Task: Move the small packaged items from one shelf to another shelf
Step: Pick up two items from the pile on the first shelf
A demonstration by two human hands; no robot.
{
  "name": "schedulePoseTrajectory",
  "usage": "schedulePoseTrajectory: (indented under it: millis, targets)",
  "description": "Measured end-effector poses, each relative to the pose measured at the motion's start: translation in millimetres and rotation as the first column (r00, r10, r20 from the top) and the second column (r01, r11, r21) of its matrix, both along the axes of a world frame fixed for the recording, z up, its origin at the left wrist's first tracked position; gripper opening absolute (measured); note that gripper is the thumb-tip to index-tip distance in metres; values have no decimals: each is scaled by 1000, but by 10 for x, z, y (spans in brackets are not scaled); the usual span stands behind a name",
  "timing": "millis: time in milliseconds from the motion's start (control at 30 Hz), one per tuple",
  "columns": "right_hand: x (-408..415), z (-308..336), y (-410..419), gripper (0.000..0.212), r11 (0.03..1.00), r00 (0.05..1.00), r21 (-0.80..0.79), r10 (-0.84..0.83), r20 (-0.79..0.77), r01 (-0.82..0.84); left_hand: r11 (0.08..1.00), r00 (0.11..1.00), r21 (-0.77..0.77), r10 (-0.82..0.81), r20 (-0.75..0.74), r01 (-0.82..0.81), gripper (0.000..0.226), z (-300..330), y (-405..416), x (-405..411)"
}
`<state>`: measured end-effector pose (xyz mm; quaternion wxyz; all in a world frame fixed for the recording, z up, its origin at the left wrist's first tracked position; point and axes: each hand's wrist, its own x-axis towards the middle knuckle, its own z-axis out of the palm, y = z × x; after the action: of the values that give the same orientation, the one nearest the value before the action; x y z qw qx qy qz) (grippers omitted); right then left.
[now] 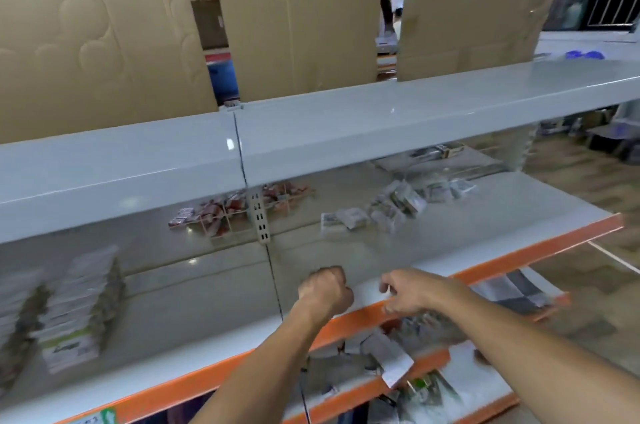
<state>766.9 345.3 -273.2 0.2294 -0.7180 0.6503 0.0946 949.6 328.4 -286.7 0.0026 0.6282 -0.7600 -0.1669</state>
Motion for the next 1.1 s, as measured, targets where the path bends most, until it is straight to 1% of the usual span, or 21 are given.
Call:
schedulePoseTrajectory:
  millis: [100,233,367,433,533,600,667,767,900,967,1100]
  targets:
    - [-303,-55,-32,57,1000,1000,-2,-9,-6,9,997,998,-58,-42,43,45,38,-25,-15,-301]
    - [-610,-79,-134,57,1000,1000,-25,-4,-25,3,980,985,-162,-93,147,117,39,-55,-85,-583]
    - [-804,-89,-332,52,996,999,-79,31,-31,-34,972,975,-185,-111,190,146,40,-127,-287,-772]
    - [-887,-83,-450,51,994,998,-102,47,-39,-51,976,979,-172,-105,177,135,40,-152,-429,-863]
    - [-1042,-87,-644,51,991,997,-122,56,-58,-62,987,991,-116,-103,89,113,37,-152,-676,-1005]
    - [-1154,-77,-774,52,991,997,-124,44,-63,-51,989,994,-99,-107,32,109,36,-150,-828,-1096]
    - [-1253,-68,-895,52,994,997,-109,24,-69,-31,988,993,-102,-119,15,120,36,-159,-958,-1171]
    - [-1377,-80,-1057,51,994,998,-111,0,-62,-7,980,990,-144,-135,41,139,36,-155,-1148,-1285]
    - [-1553,-149,-1257,48,993,999,-119,-7,-36,3,979,993,-172,-100,71,110,36,-187,-1335,-1468]
    - [-1632,-188,-1376,46,989,1000,-144,14,-18,-16,975,996,-206,-66,66,79,39,-200,-1423,-1563]
    - [-1754,-230,-1641,46,977,995,-191,97,-19,-98,952,1000,-307,25,8,-21,50,-244,-1605,-1722]
